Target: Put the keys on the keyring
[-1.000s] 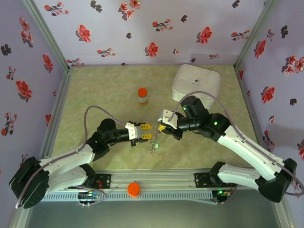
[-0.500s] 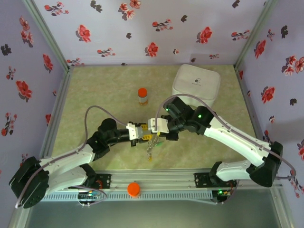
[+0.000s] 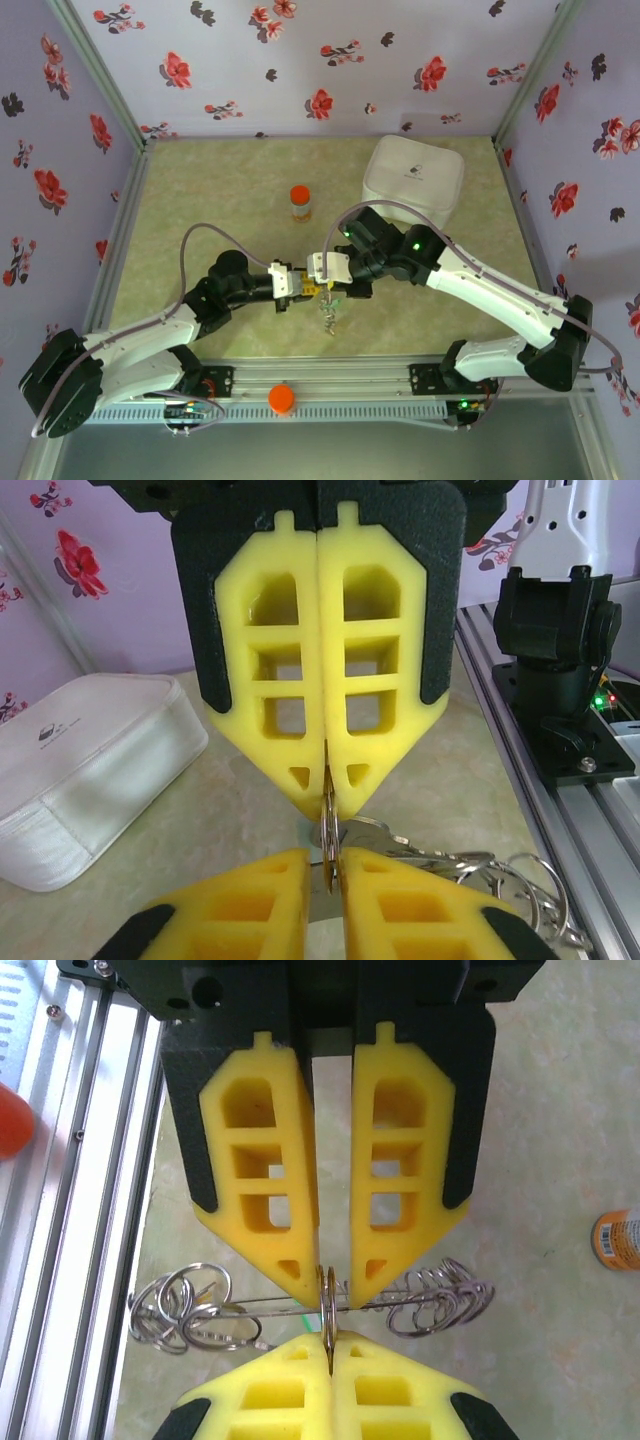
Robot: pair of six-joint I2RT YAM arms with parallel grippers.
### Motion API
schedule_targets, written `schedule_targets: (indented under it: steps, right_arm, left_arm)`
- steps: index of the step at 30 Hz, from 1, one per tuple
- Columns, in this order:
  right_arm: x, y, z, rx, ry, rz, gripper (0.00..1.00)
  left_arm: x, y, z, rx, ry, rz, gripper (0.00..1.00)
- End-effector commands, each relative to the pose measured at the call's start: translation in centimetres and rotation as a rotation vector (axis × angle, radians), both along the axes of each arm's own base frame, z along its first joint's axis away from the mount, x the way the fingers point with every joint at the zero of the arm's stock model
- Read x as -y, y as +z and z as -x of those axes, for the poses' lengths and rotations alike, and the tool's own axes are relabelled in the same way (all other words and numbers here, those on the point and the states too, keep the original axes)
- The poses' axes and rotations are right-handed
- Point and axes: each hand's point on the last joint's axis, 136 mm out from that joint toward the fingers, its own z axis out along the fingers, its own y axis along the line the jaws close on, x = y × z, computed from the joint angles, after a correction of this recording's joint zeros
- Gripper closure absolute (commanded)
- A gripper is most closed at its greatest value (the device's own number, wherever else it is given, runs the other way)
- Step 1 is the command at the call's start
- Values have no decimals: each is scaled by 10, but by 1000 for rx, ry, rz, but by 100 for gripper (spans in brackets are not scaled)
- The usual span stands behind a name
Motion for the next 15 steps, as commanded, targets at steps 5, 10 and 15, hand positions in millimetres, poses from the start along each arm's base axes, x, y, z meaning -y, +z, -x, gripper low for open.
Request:
schedule_targets:
  steps: [5,10,15]
  right_arm:
    - [-16,17,4,-3,9,-92,100]
    - [-14,21,-1,-28,-63,-157,88]
    - [1,42,-11,-90,-185,-352,73]
  left_arm:
    - [2,16,0,41,-1,39,89]
    - [1,21,-1,57,7,53,100]
    - [0,27,-1,61,13,84,100]
